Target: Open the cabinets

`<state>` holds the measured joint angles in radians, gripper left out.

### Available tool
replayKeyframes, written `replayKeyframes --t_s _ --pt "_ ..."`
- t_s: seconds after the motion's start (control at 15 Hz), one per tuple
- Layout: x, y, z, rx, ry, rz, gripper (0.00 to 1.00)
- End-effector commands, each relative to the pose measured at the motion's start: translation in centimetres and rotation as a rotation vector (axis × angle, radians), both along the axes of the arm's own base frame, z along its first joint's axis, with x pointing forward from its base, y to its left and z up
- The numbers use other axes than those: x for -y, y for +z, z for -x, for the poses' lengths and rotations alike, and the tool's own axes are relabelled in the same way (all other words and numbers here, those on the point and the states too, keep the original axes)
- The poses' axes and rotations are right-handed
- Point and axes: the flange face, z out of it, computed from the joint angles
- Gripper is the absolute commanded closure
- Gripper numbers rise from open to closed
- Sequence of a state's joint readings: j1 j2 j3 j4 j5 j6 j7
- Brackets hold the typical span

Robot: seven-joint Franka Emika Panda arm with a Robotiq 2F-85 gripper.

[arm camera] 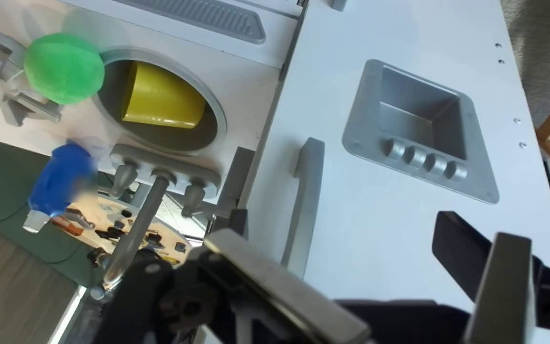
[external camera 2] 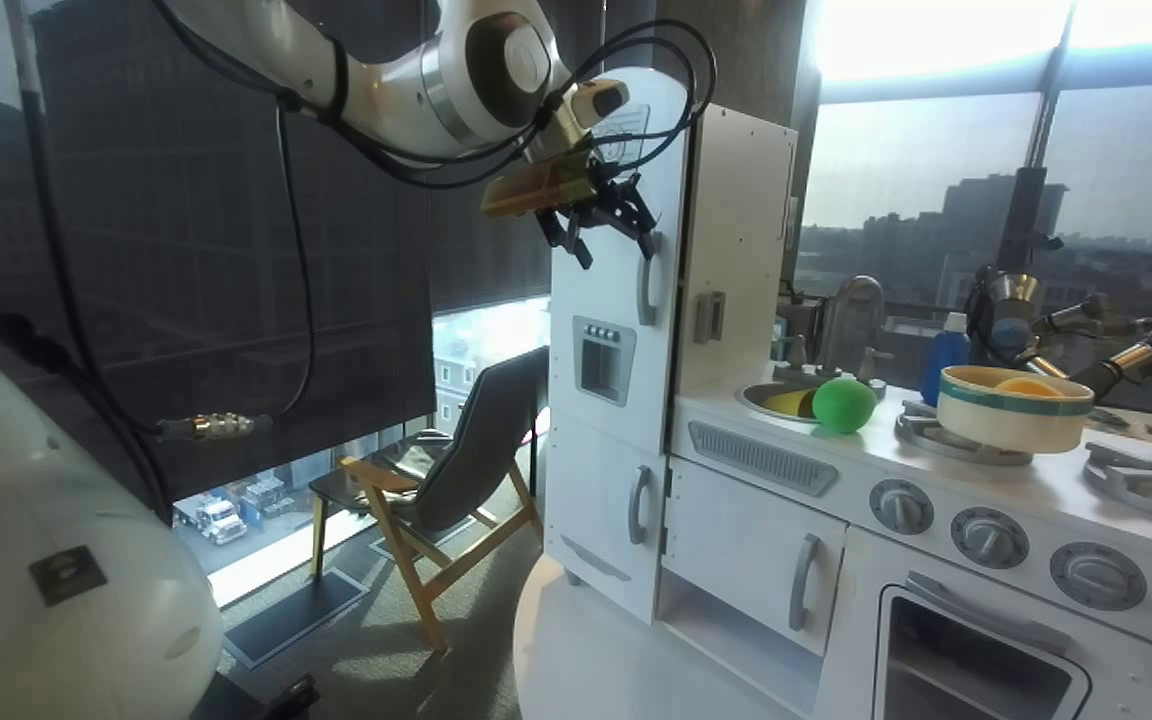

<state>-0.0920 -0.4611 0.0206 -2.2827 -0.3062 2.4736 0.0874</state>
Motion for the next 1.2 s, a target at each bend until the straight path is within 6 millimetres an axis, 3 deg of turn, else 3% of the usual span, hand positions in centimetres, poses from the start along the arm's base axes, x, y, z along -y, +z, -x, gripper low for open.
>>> replayKeyframes --t_s 0.0,0.2,0.27,0.87,1.0,1.13 --pt "-0.1 -0.2 -1.7 0.038 0.017 -0.01 0.0" --pt "-0.3 -0.5 -2.5 0.052 0.013 -0.02 0.0" --pt "-0.2 -0.7 -2.6 0.051 0.014 -0.023 0.19" --pt "1.4 -0.8 -3.6 0.061 -0.008 0.054 0.87" --pt "2.0 -0.8 -3.7 0.094 -0.038 0.067 0.92" --pt "1.7 -1.2 -3.9 0.108 -0.067 0.043 0.88"
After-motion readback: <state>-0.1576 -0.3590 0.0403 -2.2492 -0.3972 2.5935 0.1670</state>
